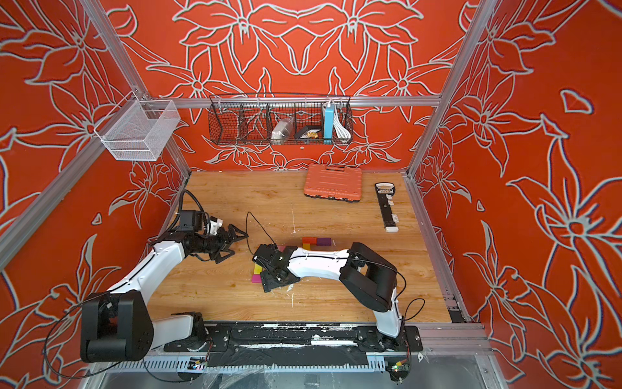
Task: Assemble the letter c with building blocks
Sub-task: Assemble the building block at the center of the board.
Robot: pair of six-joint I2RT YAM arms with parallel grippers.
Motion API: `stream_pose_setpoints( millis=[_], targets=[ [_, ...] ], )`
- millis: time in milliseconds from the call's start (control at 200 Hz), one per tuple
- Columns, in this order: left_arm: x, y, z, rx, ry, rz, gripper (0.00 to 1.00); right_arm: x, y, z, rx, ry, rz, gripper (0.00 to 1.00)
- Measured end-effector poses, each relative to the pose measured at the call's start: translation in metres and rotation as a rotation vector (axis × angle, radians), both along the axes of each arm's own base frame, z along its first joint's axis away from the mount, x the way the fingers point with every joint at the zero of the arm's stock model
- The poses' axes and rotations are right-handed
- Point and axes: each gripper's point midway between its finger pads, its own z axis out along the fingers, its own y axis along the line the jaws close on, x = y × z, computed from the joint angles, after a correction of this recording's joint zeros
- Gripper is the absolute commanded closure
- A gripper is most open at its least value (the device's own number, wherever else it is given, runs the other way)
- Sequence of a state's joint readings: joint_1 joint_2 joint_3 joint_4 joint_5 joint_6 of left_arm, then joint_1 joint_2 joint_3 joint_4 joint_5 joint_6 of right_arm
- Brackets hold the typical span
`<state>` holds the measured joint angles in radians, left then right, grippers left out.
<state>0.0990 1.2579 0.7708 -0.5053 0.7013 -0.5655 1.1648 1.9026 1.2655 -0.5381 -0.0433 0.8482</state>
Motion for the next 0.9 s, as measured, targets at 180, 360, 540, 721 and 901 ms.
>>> stream_pose_setpoints(
  millis=[180, 360, 540, 721, 901],
  targets=[
    [-0.0001, 0.0, -0.0001, 0.0, 0.001, 0.0, 0.02, -0.003, 0.0007, 0.0012, 0.026, 0.016, -0.016, 0.12],
    [-0.0001, -0.0001, -0.0001, 0.0, 0.0, 0.0, 0.02, -0.0064, 0.0006, 0.0019, 0.043, 0.033, -0.027, 0.13],
    [-0.0001, -0.0001, -0.0001, 0.0, 0.0, 0.0, 0.02, -0.0072, 0.002, 0.0026, 0.058, 0.039, -0.037, 0.13],
    [-0.0001, -0.0001, -0.0002, -0.001, 0.001, 0.0, 0.02, -0.0073, 0.0041, 0.0034, 0.069, 0.042, -0.04, 0.13],
    [-0.0001, -0.0001, -0.0002, 0.0, 0.0, 0.0, 0.02, -0.0077, 0.006, 0.004, 0.077, 0.046, -0.039, 0.13]
  ],
)
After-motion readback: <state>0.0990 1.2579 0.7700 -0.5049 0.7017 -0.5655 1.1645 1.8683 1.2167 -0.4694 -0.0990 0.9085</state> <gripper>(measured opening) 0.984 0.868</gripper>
